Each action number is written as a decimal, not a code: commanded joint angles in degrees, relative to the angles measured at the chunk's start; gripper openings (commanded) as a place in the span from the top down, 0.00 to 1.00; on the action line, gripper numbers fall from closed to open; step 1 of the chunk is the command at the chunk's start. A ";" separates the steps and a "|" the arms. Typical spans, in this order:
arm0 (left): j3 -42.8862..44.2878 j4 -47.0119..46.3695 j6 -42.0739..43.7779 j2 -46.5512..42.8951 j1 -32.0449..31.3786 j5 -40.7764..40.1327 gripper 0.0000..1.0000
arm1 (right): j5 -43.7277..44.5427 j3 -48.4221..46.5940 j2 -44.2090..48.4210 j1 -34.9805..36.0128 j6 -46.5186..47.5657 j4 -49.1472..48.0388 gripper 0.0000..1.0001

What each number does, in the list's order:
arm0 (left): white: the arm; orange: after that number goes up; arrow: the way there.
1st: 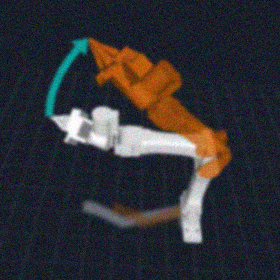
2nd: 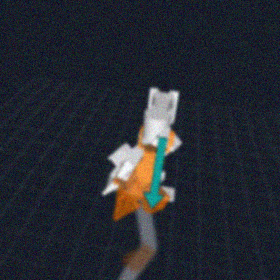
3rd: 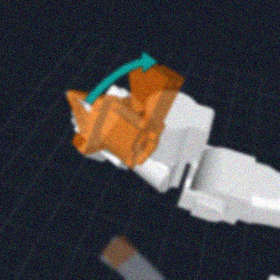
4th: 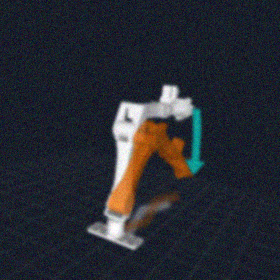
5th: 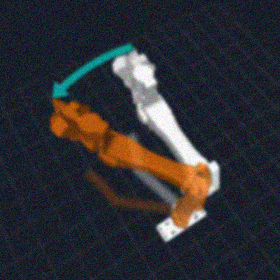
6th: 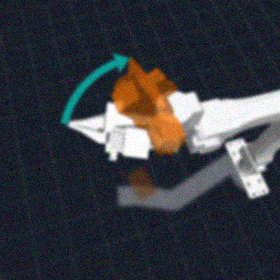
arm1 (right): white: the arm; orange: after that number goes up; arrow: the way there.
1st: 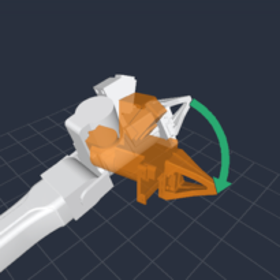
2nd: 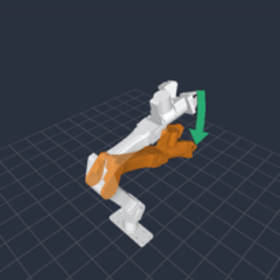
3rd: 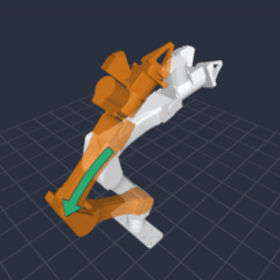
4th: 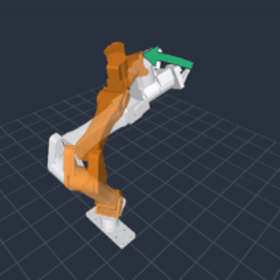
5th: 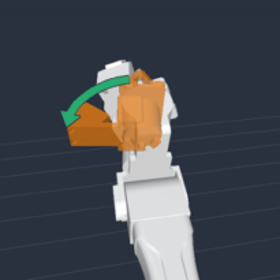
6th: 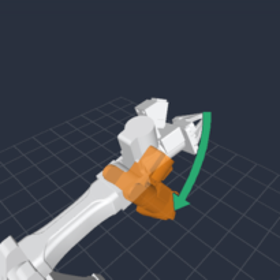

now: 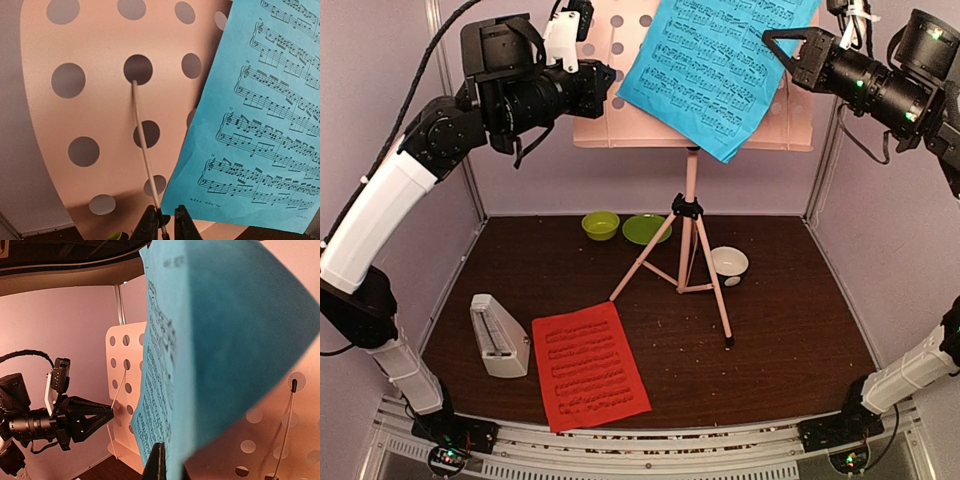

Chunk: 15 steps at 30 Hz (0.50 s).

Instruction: Set up the instrument practice props

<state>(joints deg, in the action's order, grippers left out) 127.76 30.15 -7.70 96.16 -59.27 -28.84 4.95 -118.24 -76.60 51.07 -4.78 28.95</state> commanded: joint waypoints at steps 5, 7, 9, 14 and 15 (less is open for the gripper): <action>-2.75 -8.31 3.89 -2.37 -0.15 0.06 0.98 | 1.35 -4.12 -1.68 -0.64 0.00 0.10 1.00; -3.14 -8.72 4.13 -2.33 -0.18 0.51 1.00 | 1.95 -4.11 -2.00 -0.79 0.61 -0.20 1.00; -3.57 -9.26 4.14 -2.42 -0.15 0.35 1.00 | 2.22 -4.20 -2.33 -0.86 1.47 -0.17 1.00; -9.05 -15.20 4.93 -5.28 -0.17 2.30 1.00 | 1.72 -5.17 -3.53 -1.19 2.64 0.06 1.00; -10.83 -16.87 5.38 -5.94 -0.18 2.99 1.00 | 1.54 -5.43 -3.76 -1.27 2.74 0.13 1.00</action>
<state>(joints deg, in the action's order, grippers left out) 121.16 22.26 -4.36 93.69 -59.24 -28.47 6.26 -121.73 -79.55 50.37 -3.33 29.15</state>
